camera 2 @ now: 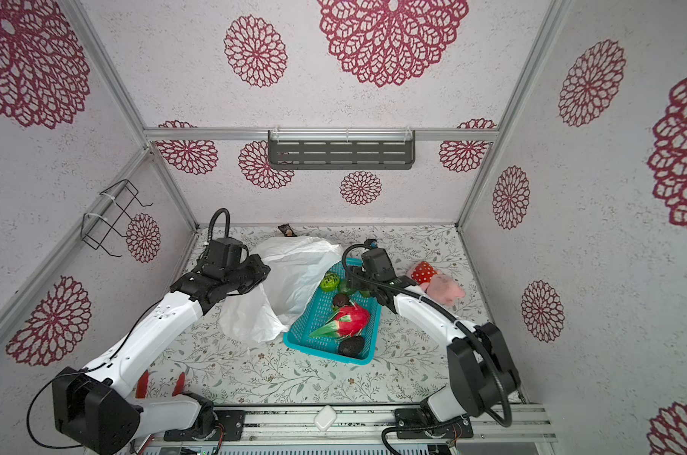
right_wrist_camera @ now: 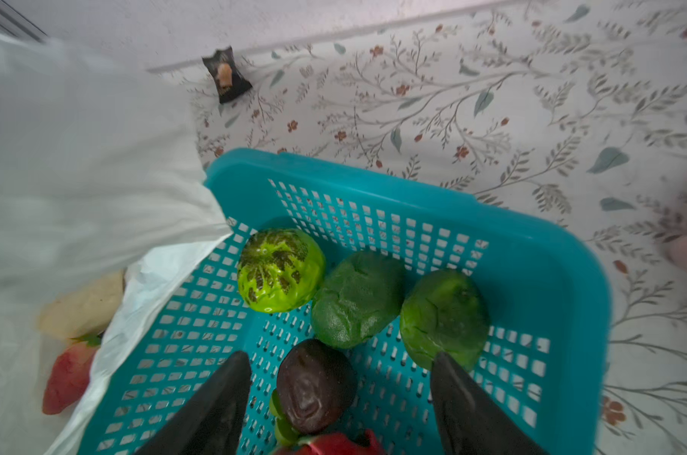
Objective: Place the fruits into the plastic bag
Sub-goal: Pick up the fruit from the bin.
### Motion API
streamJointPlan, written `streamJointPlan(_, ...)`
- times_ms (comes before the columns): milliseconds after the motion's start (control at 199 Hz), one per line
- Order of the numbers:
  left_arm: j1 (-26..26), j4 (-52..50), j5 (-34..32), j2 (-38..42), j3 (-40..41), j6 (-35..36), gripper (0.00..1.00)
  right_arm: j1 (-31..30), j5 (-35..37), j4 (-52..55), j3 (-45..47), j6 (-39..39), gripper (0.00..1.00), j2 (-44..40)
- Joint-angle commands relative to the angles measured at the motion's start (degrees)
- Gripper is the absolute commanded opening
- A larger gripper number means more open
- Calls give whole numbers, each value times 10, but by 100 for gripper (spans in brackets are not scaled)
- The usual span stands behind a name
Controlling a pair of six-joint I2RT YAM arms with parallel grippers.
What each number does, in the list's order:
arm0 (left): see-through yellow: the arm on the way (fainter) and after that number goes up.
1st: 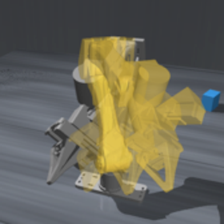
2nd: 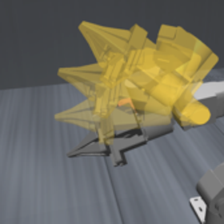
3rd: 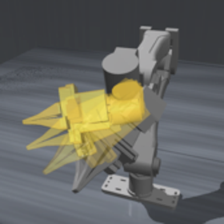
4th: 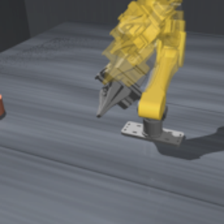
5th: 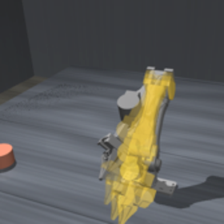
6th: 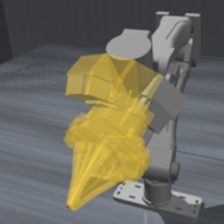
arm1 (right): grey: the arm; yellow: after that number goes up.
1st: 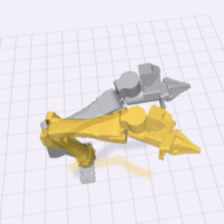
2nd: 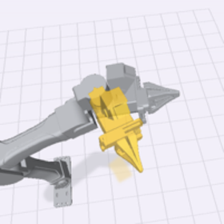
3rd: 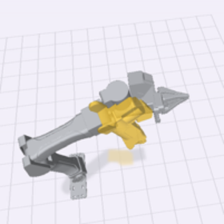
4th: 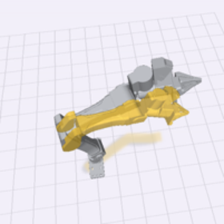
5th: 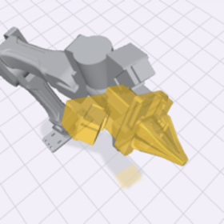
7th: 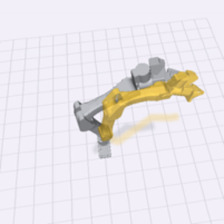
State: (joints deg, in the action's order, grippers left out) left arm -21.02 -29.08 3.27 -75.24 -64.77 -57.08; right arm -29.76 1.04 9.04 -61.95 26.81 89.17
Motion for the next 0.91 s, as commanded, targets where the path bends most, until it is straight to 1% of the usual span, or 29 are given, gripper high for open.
streamJointPlan(0, -2, 6, -8, 5, -7, -5, 0, -1, -36, 29, -35, 50, 72, 28)
streamJointPlan(206, -2, 5, -12, 11, -3, -7, 0, 0, -78, 16, -68, 138, 72, 90)
streamJointPlan(423, -2, 2, -19, 12, -3, -4, 0, 1, -68, 41, -88, 242, 73, 118)
streamJointPlan(564, -2, 2, -18, 12, -4, -2, 0, 7, -67, 31, -73, 313, 75, 117)
streamJointPlan(695, -2, 1, -19, 12, -4, 0, 0, 14, -91, 7, -55, 380, 75, 124)
streamJointPlan(901, -2, -1, -21, 16, -1, 1, 0, 19, -96, -16, -47, 437, 76, 139)
